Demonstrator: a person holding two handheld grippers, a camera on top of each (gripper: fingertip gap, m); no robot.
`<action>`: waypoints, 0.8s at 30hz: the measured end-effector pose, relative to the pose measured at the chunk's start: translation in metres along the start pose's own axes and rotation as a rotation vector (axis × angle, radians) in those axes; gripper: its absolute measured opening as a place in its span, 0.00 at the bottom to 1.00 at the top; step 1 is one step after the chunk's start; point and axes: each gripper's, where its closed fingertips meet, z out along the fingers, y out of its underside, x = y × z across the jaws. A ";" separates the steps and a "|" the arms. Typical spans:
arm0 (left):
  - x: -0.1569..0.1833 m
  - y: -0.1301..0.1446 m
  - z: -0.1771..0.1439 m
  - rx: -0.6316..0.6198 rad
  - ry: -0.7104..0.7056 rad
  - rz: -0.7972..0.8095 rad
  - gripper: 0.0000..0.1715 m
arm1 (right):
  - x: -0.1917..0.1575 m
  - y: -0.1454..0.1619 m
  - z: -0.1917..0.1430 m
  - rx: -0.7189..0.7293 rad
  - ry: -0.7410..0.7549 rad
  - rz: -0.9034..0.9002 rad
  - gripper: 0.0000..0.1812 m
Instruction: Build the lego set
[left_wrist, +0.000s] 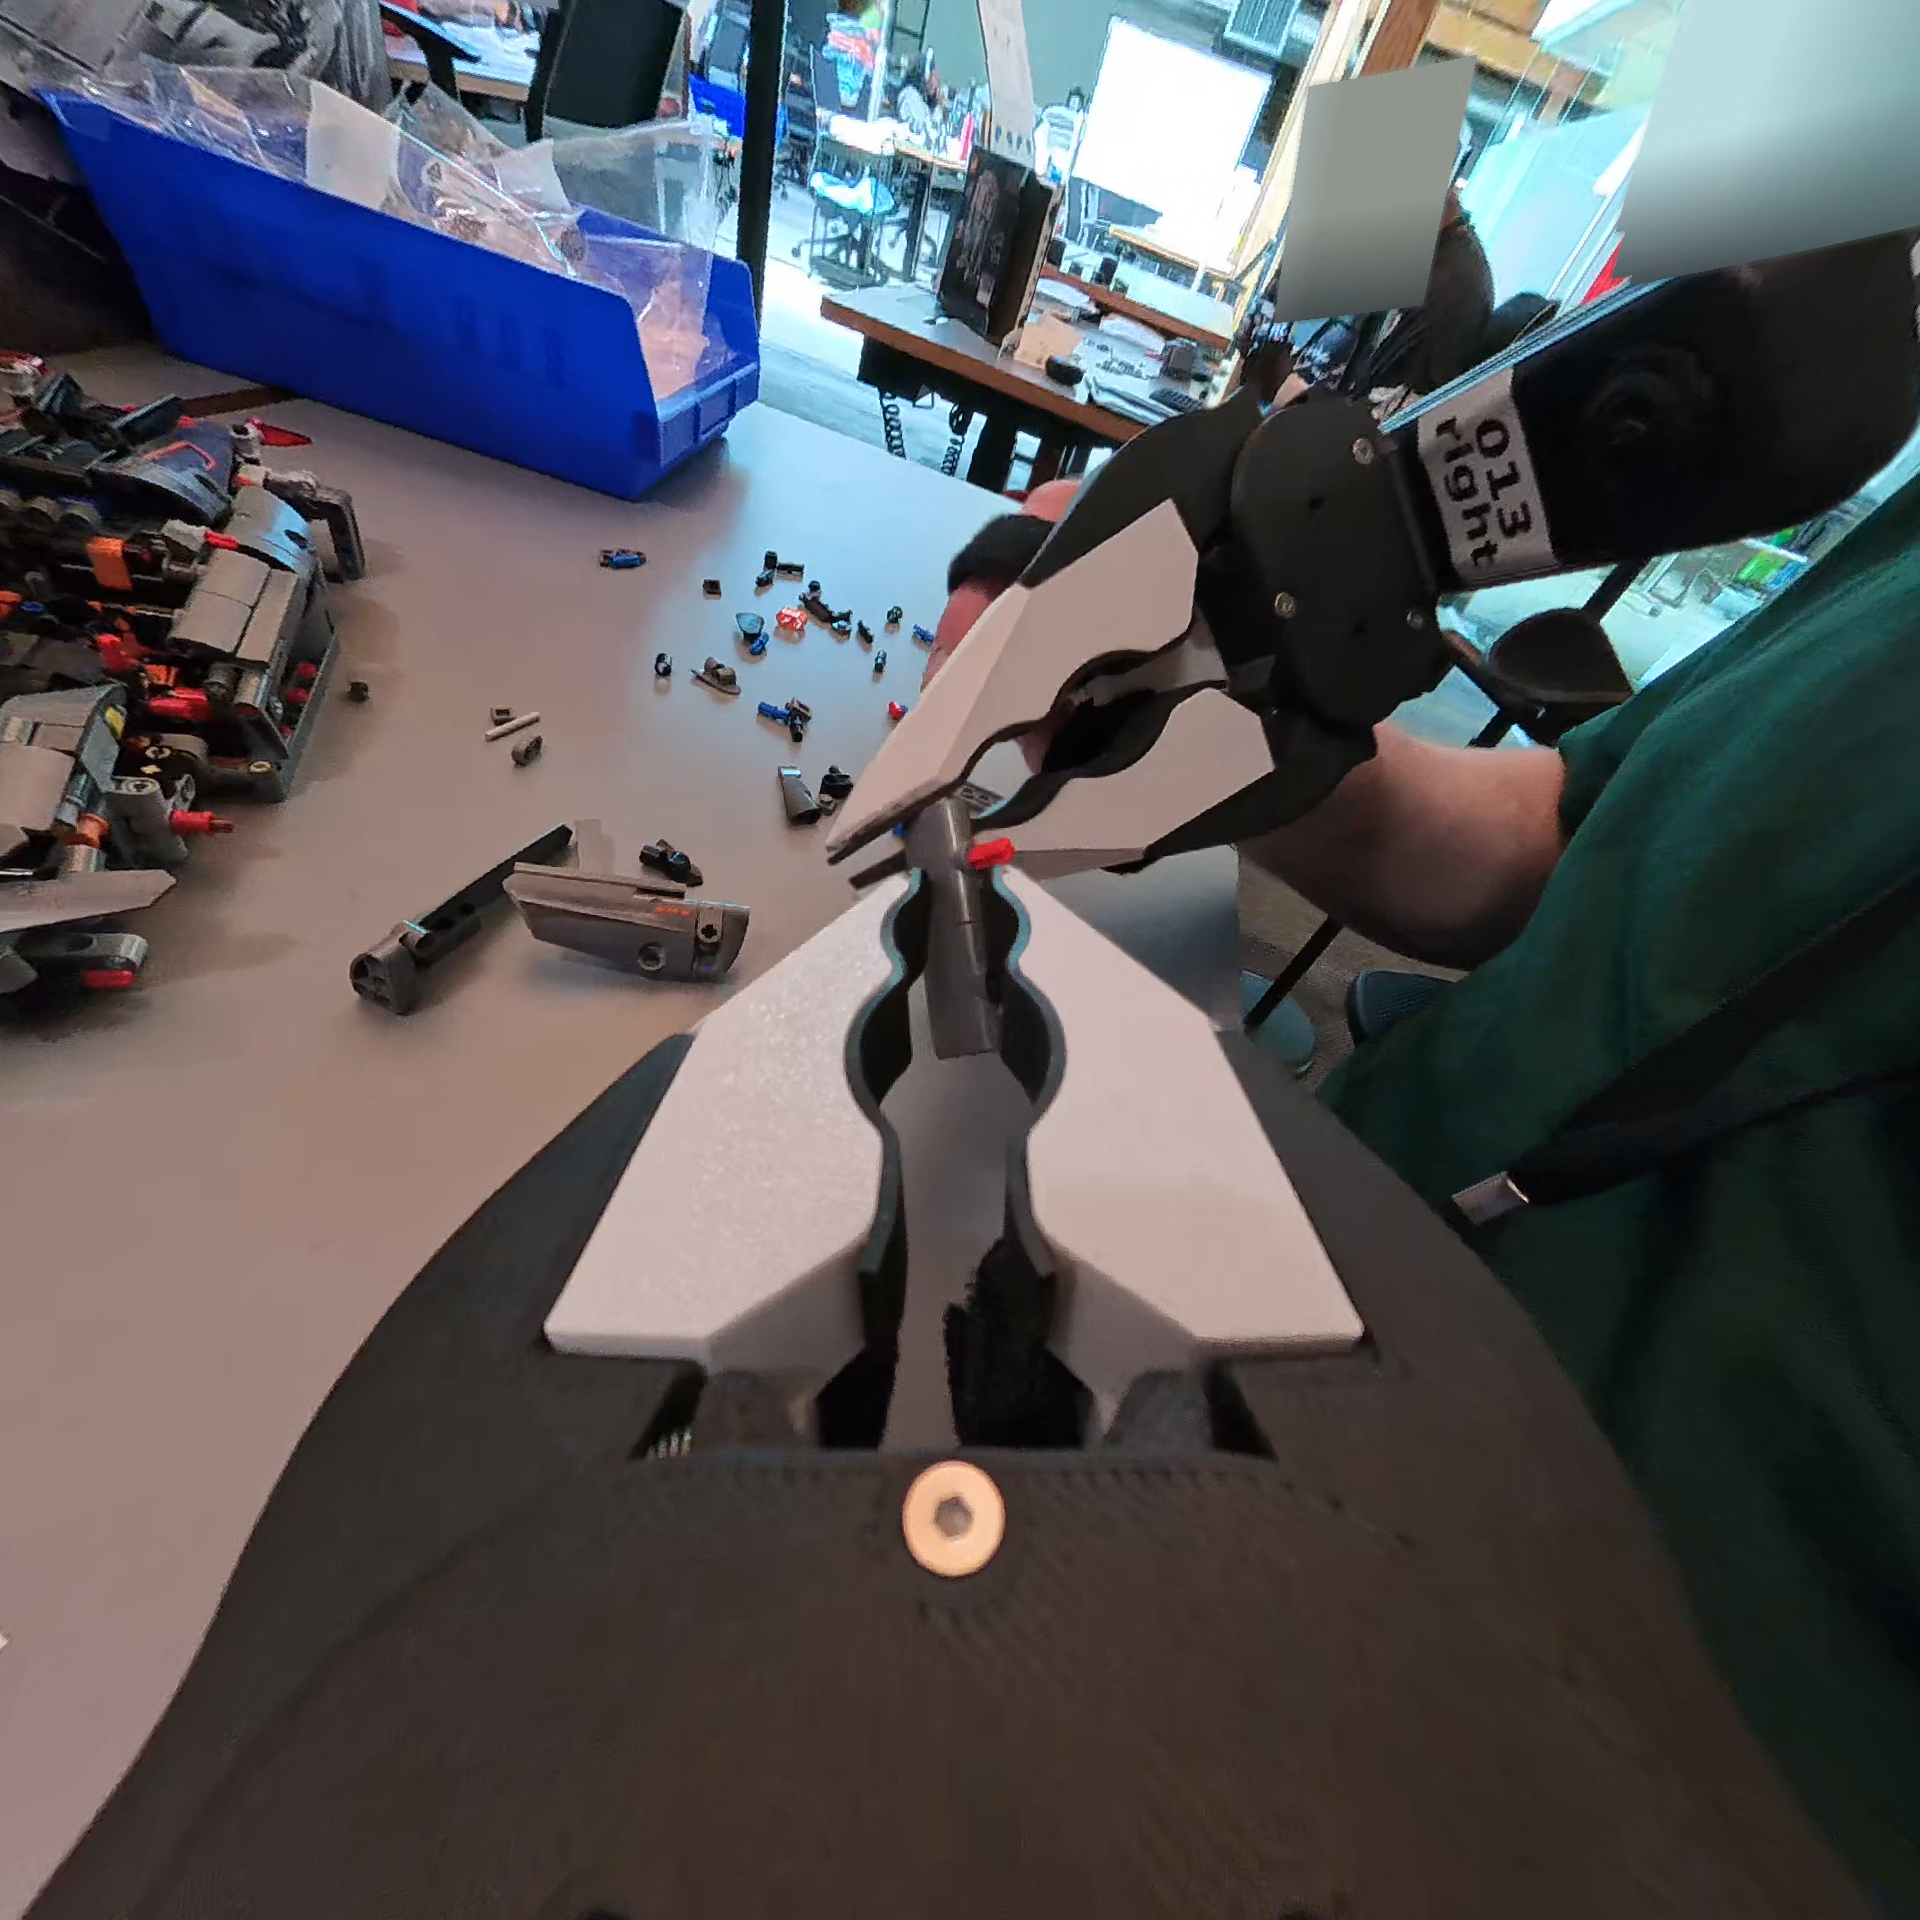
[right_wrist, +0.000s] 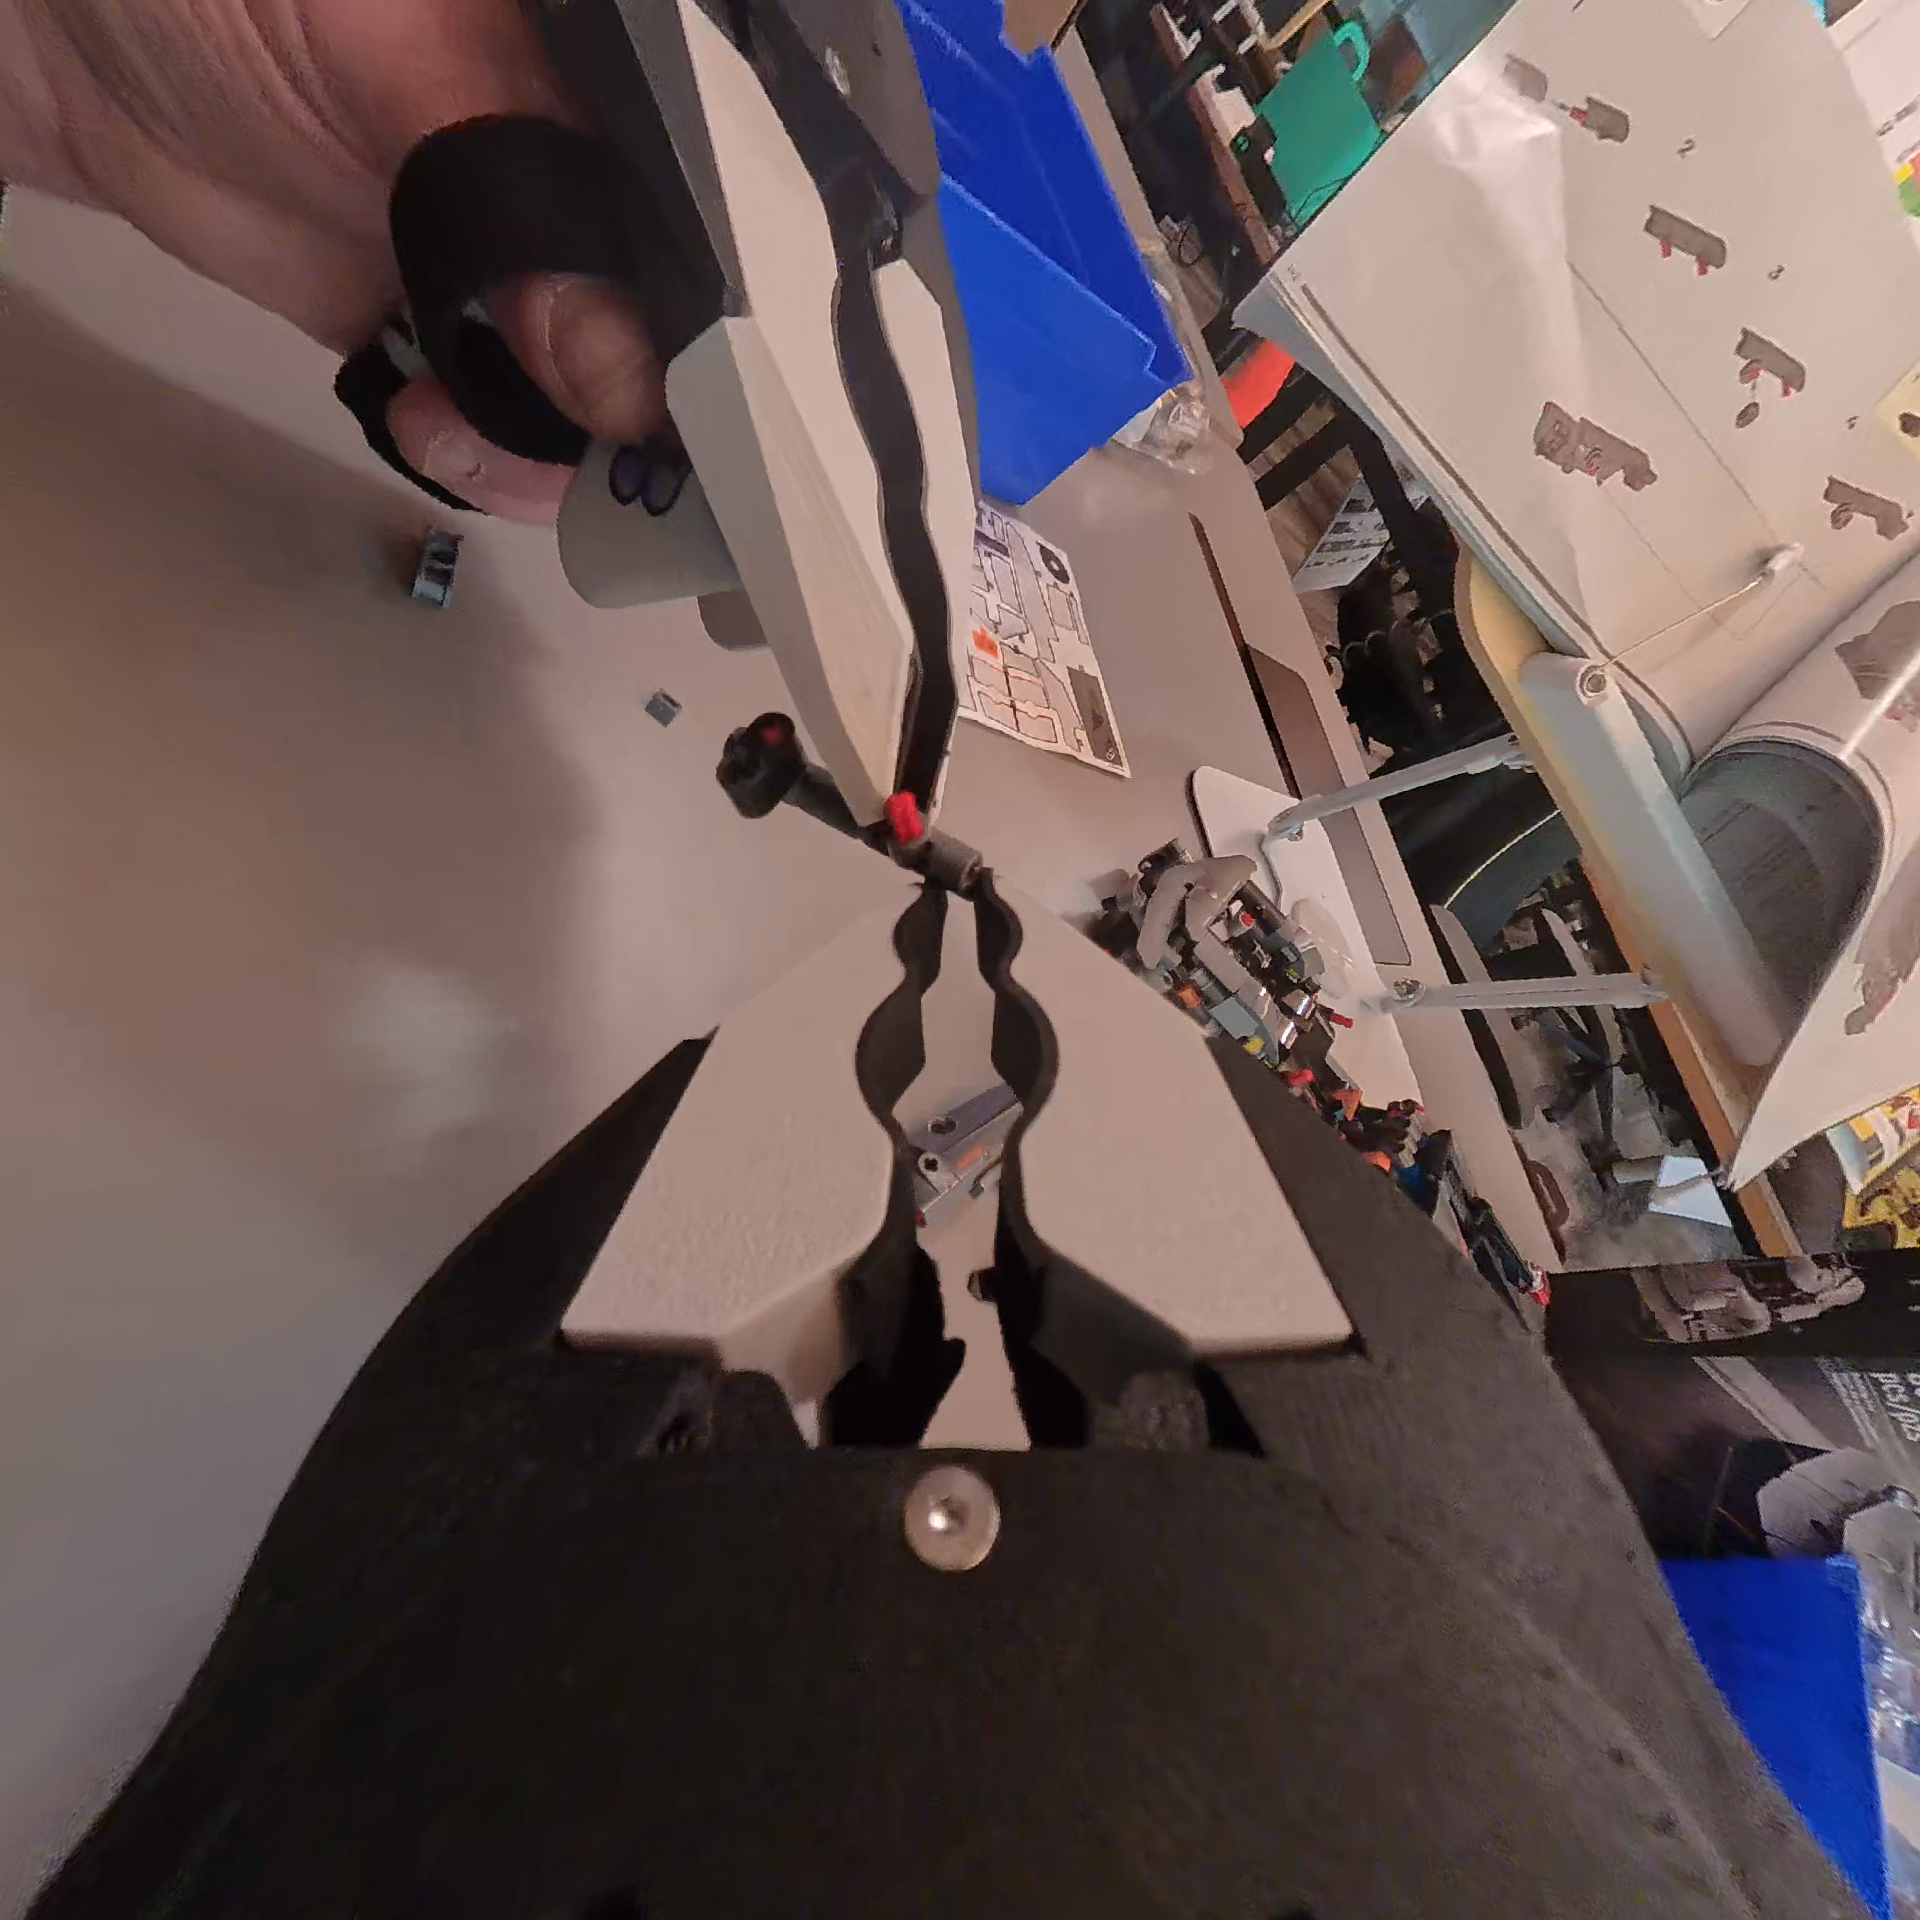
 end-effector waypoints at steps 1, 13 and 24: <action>0.000 0.000 0.001 0.003 -0.001 -0.007 0.05 | 0.001 0.001 0.000 -0.001 0.005 -0.009 0.02; -0.009 -0.008 0.000 0.052 0.000 -0.063 0.15 | 0.005 -0.001 0.003 0.013 -0.002 0.005 0.00; -0.019 -0.009 0.003 0.064 -0.025 -0.092 0.20 | 0.009 0.001 0.004 0.024 -0.007 0.014 0.00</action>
